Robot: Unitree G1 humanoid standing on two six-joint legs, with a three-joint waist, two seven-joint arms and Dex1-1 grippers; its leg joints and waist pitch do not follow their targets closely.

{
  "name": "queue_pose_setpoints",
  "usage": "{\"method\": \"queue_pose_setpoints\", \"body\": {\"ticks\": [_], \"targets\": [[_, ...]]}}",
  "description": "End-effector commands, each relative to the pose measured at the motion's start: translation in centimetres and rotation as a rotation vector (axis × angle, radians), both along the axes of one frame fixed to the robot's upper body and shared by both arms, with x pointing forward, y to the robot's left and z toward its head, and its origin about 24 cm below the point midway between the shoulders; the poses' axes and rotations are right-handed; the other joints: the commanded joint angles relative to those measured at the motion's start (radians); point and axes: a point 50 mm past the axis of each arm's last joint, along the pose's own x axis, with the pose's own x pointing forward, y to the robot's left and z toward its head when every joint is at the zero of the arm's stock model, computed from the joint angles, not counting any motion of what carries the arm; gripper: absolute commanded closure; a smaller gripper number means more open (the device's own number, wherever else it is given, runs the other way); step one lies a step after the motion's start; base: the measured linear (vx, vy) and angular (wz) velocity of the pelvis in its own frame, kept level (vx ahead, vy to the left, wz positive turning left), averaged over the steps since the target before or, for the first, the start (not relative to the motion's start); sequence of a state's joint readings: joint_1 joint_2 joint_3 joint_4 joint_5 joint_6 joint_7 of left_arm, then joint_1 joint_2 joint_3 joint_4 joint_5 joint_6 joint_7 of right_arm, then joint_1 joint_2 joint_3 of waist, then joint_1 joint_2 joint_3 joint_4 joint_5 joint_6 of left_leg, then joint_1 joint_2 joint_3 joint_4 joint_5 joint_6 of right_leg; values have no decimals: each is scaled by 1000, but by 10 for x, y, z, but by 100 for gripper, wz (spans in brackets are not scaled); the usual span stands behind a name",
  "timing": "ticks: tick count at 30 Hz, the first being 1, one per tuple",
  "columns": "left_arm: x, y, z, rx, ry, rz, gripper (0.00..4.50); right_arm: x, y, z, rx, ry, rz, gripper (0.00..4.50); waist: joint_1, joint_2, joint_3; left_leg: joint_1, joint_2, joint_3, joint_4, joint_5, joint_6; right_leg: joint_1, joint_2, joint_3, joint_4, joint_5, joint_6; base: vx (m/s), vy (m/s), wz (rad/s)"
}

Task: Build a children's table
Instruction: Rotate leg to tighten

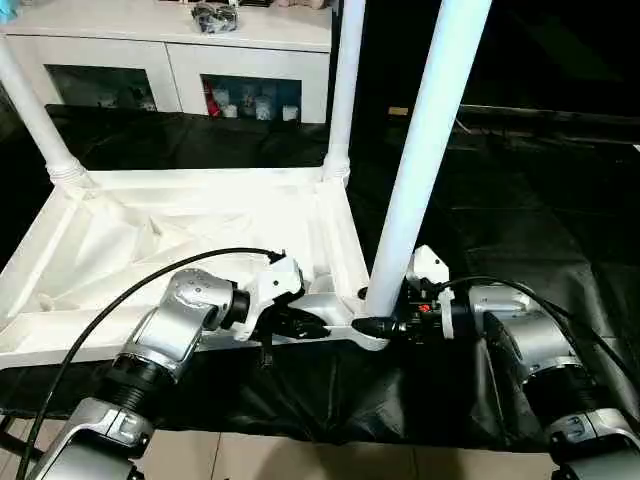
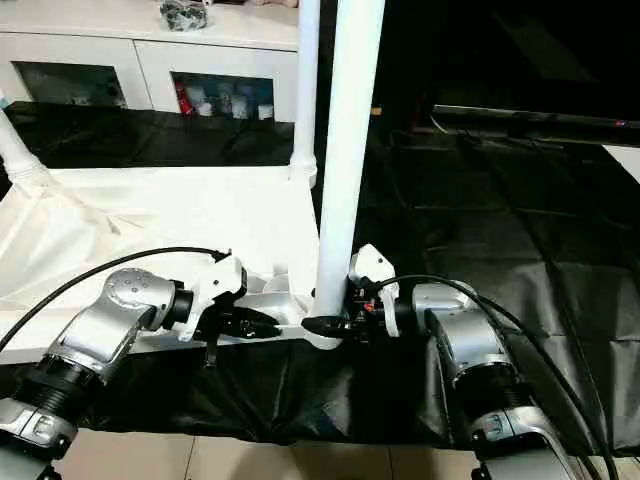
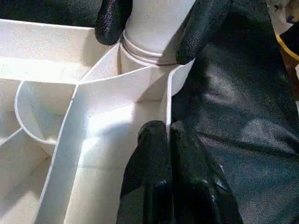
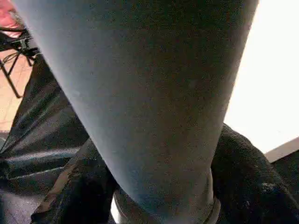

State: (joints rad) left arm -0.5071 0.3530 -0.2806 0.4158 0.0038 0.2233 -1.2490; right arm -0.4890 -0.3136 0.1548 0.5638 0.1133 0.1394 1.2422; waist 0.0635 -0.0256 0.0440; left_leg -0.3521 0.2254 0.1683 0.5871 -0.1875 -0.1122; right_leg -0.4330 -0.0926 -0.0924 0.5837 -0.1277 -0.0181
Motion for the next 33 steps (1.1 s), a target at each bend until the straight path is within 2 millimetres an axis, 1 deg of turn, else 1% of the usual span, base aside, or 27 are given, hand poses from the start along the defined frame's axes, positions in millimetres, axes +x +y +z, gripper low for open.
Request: {"method": "queue_pose_setpoints", "body": {"ticks": [1, 2, 3, 4, 5, 6, 8, 9, 10, 12, 13, 14, 15, 16, 17, 19, 20, 21, 22, 23, 25, 26, 27, 30, 31, 32, 33], "targets": [[11, -19, 17, -73, -105, 59, 450, -12, 33, -10, 40, 52, 101, 201, -1, -14, -63, -6, -3, 13, -66, -222, 68, 66, -36, 34, -73, -434, -132, 0, 0, 0], [14, -20, 17, -72, -119, 96, 450, -8, 35, -11, 54, 43, 43, 202, -2, -12, -62, -6, -4, 13, -67, -227, 63, 64, -36, 33, -75, -457, -122, 0, 0, 0], [16, -20, 18, -73, -125, 114, 450, -6, 37, -11, 61, 37, 12, 202, -4, -14, -61, -6, -5, 13, -67, -231, 60, 63, -36, 33, -77, -469, -117, 0, 0, 0], [20, -22, 18, -71, -136, 160, 450, 1, 40, -12, 59, 19, -87, 202, -6, -14, -61, -5, -6, 11, -67, -238, 52, 64, -36, 30, -82, -500, -102, 0, 0, 0], [22, -24, 18, -67, -145, 199, 450, 7, 42, -13, 56, 3, -174, 202, -9, -17, -60, -5, -7, 13, -66, -241, 48, 60, -37, 30, -84, -516, -96, 0, 0, 0], [26, -27, 17, -62, -163, 246, 450, 14, 47, -14, 69, -2, -285, 202, -16, -18, -58, -3, -10, 10, -67, -258, 33, 58, -36, 24, -91, -566, -78, 0, 0, 0], [28, -29, 17, -64, -168, 273, 450, 17, 50, -15, 71, -5, -332, 202, -26, -16, -60, -7, -12, 6, -65, -266, 24, 61, -38, 18, -97, -598, -48, 0, 0, 0], [30, -31, 17, -66, -170, 300, 450, 20, 52, -14, 74, -13, -373, 202, -27, -16, -61, -5, -12, 5, -66, -269, 27, 61, -37, 17, -98, -593, -48, 0, 0, 0], [33, -34, 17, -67, -174, 333, 450, 23, 55, -14, 81, -26, -421, 202, -30, -13, -62, -3, -12, 7, -65, -270, 30, 56, -36, 19, -98, -575, -55, 0, 0, 0], [40, -43, 17, -71, -187, 420, 450, 32, 63, -13, 79, -25, -575, 203, -33, -11, -63, -5, -12, 7, -66, -262, 32, 56, -35, 21, -94, -543, -70, 0, 0, 0], [41, -44, 17, -72, -189, 433, 450, 33, 64, -13, 76, -22, -598, 203, -35, -11, -62, -4, -12, 7, -67, -269, 29, 56, -32, 20, -93, -537, -77, 0, 0, 0], [43, -49, 18, -76, -195, 458, 450, 37, 66, -13, 67, -18, -649, 203, -32, -9, -66, -2, -11, 7, -66, -259, 31, 57, -35, 23, -88, -504, -89, 0, 0, 0], [45, -56, 20, -83, -209, 480, 450, 40, 72, -12, 68, -15, -694, 203, -31, -9, -66, -2, -11, 8, -66, -253, 34, 57, -35, 24, -87, -483, -98, 0, 0, 0], [45, -57, 20, -87, -212, 480, 450, 40, 73, -11, 68, -26, -698, 203, -33, -7, -65, -4, -11, 8, -67, -254, 35, 57, -33, 25, -84, -468, -104, 0, 0, 0], [45, -61, 22, -98, -216, 474, 450, 42, 77, -8, 68, -67, -695, 203, -28, -8, -71, -4, -11, 11, -65, -232, 44, 62, -35, 28, -77, -404, -123, 0, 0, 0], [45, -63, 22, -101, -218, 462, 450, 41, 79, -6, 90, -67, -674, 203, -24, -11, -73, -8, -10, 15, -63, -198, 62, 66, -33, 33, -66, -322, -156, 0, 0, 0], [42, -64, 23, -106, -222, 423, 450, 41, 80, -4, 149, -39, -644, 147, -23, -8, -75, -9, -11, 15, -63, -181, 68, 68, -33, 33, -61, -295, -165, 0, 0, 0], [41, -64, 22, -107, -219, 407, 450, 41, 80, -2, 169, -30, -626, 133, -22, -9, -76, -10, -10, 16, -62, -156, 84, 71, -33, 35, -56, -245, -185, 0, 0, 0], [40, -63, 22, -107, -217, 399, 450, 41, 79, -2, 176, -26, -616, 133, -20, -8, -76, -8, -11, 18, -60, -143, 99, 71, -33, 35, -54, -219, -201, 0, 0, 0], [38, -62, 22, -113, -220, 372, 450, 40, 76, -1, 176, -32, -602, 126, -20, -7, -77, -10, -10, 17, -61, -130, 107, 76, -34, 35, -51, -206, -209, 0, 0, 0], [37, -61, 21, -116, -223, 354, 450, 41, 73, -1, 166, -46, -590, 103, -21, -7, -77, -10, -9, 18, -61, -126, 111, 76, -33, 35, -51, -201, -216, 0, 0, 0], [34, -58, 21, -118, -222, 324, 450, 41, 69, 0, 147, -68, -579, 86, -23, -11, -76, -10, -9, 18, -61, -129, 111, 76, -34, 35, -52, -209, -217, 0, 0, 0], [34, -57, 20, -117, -224, 312, 450, 42, 66, 0, 139, -79, -571, 86, -24, -10, -74, -12, -9, 18, -62, -149, 109, 77, -34, 35, -55, -231, -212, 0, 0, 0], [30, -52, 20, -121, -222, 258, 450, 40, 57, 0, 135, -88, -522, 86, -26, -10, -69, -7, -7, 16, -65, -195, 95, 73, -36, 32, -65, -321, -187, 0, 0, 0], [28, -50, 20, -126, -217, 236, 450, 39, 54, 0, 129, -95, -494, 86, -26, -9, -70, -7, -6, 16, -65, -198, 93, 73, -36, 33, -65, -326, -186, 0, 0, 0], [26, -47, 21, -132, -212, 204, 450, 38, 49, -1, 118, -94, -462, 86, -25, -5, -69, -4, -4, 16, -66, -209, 87, 70, -36, 34, -67, -331, -186, 0, 0, 0], [24, -46, 21, -138, -206, 177, 450, 37, 46, -2, 109, -90, -432, 86, -24, -4, -69, -5, -4, 15, -65, -209, 88, 71, -36, 34, -66, -329, -187, 0, 0, 0]]}}
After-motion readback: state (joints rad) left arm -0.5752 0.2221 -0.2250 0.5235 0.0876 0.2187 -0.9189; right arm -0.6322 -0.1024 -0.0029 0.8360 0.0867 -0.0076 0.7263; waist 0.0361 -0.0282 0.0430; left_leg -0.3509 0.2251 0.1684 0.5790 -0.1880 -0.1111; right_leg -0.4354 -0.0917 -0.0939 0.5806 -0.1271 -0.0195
